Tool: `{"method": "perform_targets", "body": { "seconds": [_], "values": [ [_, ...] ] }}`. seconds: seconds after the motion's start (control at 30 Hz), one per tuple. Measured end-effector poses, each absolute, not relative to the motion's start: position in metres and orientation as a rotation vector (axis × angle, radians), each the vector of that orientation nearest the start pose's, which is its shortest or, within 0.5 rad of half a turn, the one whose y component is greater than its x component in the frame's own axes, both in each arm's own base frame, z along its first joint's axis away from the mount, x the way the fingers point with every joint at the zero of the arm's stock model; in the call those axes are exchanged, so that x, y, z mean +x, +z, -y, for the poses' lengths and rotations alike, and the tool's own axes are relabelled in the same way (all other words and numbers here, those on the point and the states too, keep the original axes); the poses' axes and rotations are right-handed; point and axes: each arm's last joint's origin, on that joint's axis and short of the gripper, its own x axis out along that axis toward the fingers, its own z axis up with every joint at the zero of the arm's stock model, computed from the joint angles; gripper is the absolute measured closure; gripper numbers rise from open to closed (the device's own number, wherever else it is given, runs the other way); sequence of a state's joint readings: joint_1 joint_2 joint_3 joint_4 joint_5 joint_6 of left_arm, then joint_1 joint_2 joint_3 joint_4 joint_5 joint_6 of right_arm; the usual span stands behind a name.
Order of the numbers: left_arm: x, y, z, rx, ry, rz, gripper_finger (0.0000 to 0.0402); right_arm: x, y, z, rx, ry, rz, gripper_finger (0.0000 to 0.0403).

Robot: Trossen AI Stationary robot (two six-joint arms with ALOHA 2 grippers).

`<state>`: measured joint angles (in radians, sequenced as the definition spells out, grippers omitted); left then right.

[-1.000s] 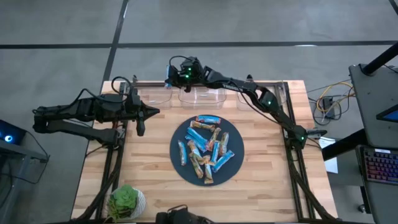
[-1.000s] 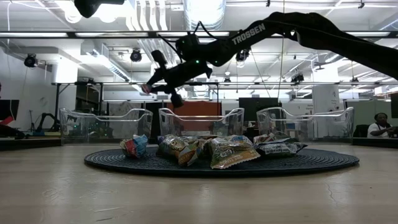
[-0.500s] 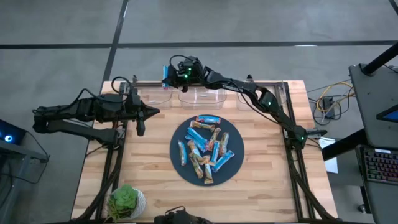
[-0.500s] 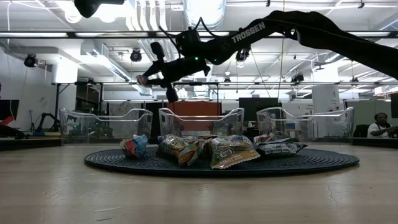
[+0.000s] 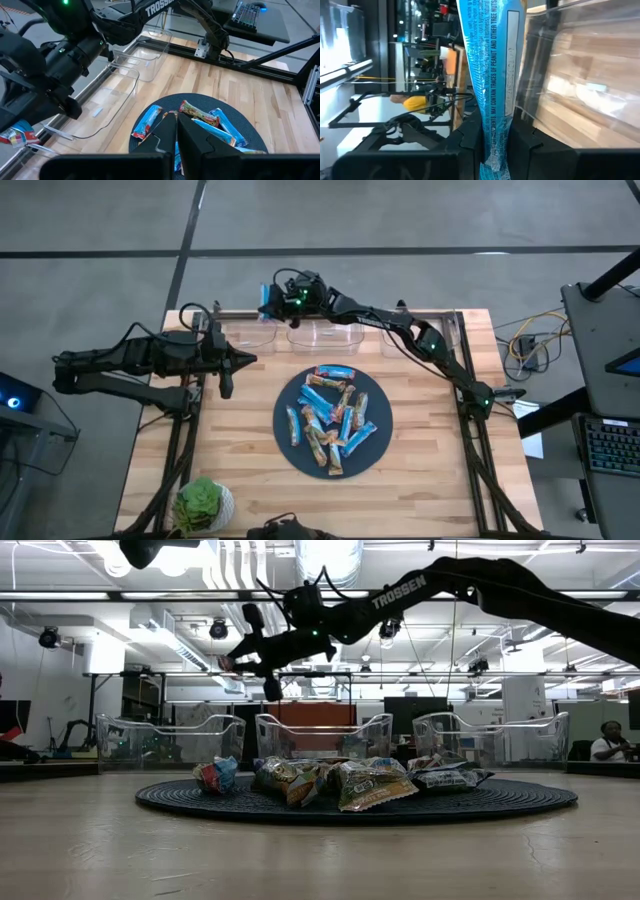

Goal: Pick and place Granola Bars by type
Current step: Put the red granola bar into the left transparent bin

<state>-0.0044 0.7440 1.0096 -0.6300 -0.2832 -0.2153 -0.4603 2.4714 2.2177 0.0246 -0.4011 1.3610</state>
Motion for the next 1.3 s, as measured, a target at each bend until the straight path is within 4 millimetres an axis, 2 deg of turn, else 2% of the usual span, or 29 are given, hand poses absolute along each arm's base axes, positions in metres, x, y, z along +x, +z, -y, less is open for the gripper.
{"method": "perform_targets", "body": {
  "seconds": [0.33,1.3],
  "values": [
    [0.136,0.37,-0.007,-0.162,0.314,-0.33,0.0401,0.514,0.228,0.243,1.449,-0.262,-0.209,0.0349],
    [0.136,0.37,-0.008,-0.161,0.314,-0.33,0.0401,0.517,0.231,0.238,1.435,-0.223,-0.198,0.0349]
  ]
}}
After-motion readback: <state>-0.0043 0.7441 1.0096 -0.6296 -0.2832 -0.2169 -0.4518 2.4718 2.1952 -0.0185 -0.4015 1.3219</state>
